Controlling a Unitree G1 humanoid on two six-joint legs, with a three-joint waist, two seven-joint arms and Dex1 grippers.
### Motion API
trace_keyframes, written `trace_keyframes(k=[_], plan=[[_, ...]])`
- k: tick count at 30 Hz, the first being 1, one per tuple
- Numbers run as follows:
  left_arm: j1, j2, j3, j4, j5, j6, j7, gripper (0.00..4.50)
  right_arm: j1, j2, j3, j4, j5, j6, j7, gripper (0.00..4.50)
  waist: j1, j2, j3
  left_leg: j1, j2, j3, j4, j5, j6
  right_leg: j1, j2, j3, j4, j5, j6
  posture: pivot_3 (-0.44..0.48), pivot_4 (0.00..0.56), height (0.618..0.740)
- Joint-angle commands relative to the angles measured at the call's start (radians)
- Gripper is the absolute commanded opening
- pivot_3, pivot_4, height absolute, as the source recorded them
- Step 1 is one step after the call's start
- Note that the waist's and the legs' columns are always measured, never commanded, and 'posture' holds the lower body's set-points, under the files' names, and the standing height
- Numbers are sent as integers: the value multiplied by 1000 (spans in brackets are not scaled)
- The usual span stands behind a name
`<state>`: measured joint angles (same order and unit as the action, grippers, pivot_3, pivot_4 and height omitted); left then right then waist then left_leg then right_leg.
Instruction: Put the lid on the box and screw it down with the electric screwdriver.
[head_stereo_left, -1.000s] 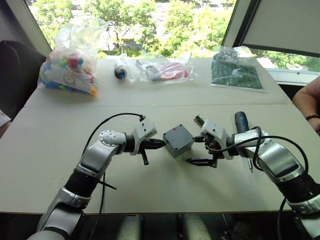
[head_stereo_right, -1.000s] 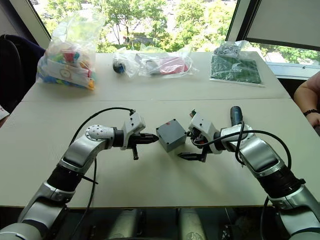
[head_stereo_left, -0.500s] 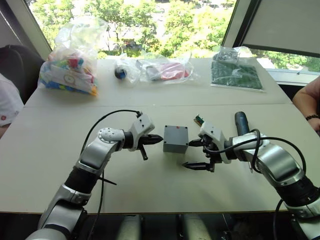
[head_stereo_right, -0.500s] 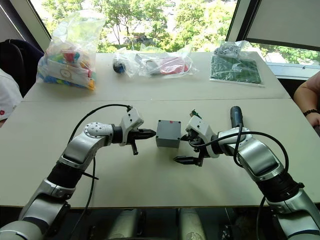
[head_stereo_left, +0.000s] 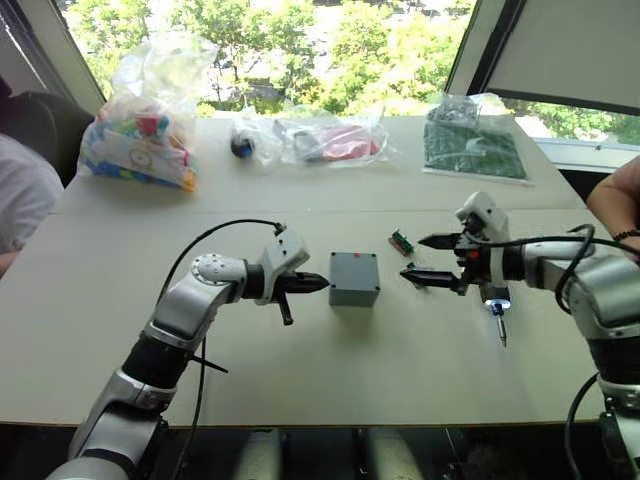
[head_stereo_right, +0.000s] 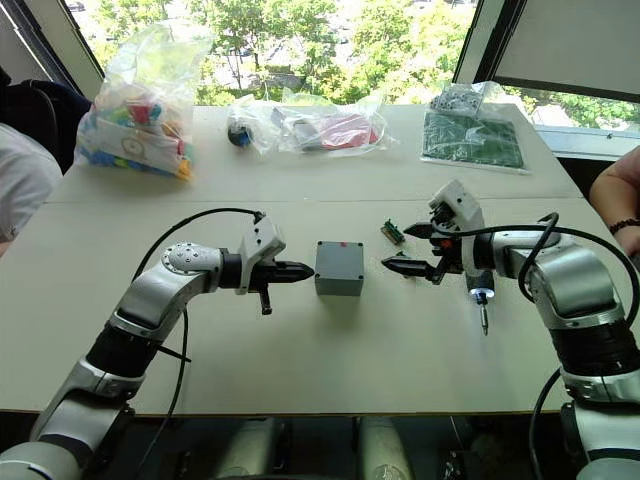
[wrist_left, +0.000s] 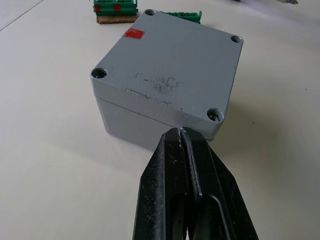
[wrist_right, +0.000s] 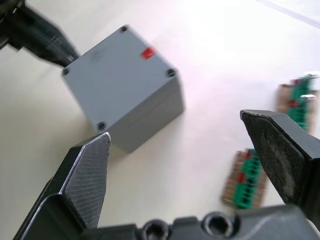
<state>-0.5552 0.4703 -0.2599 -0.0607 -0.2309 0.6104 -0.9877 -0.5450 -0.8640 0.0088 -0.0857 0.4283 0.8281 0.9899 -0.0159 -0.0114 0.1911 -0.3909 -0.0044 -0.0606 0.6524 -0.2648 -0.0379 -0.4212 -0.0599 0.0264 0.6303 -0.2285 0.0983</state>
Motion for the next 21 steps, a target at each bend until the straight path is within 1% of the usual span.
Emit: trace_keyframes(k=[1, 2, 4, 7, 9, 14, 21], plan=[[-29, 23, 34, -24, -14, -4, -1, 0, -68, 36, -12, 127, -58, -104, -44, 4476, -3, 0, 0, 0, 0, 0, 0, 0, 0, 0, 0, 0, 0, 0, 0, 0, 150, 740], [-46, 40, 66, -38, -37, 16, -7, 0, -95, 88, 11, 205, -101, -162, -97, 4476, -5, 0, 0, 0, 0, 0, 0, 0, 0, 0, 0, 0, 0, 0, 0, 0, 150, 740], [-66, 60, 101, -56, -68, 42, -13, 0, -126, 152, 36, 300, -156, -235, -151, 4476, -11, -1, 0, 1, 1, 0, 0, 0, 0, 0, 1, 0, 0, 1, -1, 0, 150, 740], [-73, 70, 126, -87, -100, 71, -5, 0, -155, 206, 32, 397, -180, -289, -169, 3797, -9, -1, 1, 1, 1, 0, -2, 0, -1, -1, 2, 0, 0, 1, -1, 0, 150, 740], [-69, 76, 139, -120, -121, 95, 3, 0, -177, 236, 38, 467, -204, -335, -185, 3221, -5, -1, 0, 0, 1, 0, -2, 1, -1, -1, 1, 0, 0, 1, -1, 0, 150, 740], [-57, 86, 154, -191, -161, 143, 27, 0, -215, 274, 48, 568, -248, -409, -196, 3221, -1, -1, 1, -1, 0, 1, -2, 1, -2, -2, -1, 0, 0, 1, -1, 0, 150, 740], [-45, 103, 161, -244, -205, 179, 49, 0, -222, 283, 42, 600, -266, -423, -186, 3221, -5, -1, 1, 0, 0, 0, -2, 2, -4, -1, 0, 0, 0, 1, -1, 0, 150, 740]])
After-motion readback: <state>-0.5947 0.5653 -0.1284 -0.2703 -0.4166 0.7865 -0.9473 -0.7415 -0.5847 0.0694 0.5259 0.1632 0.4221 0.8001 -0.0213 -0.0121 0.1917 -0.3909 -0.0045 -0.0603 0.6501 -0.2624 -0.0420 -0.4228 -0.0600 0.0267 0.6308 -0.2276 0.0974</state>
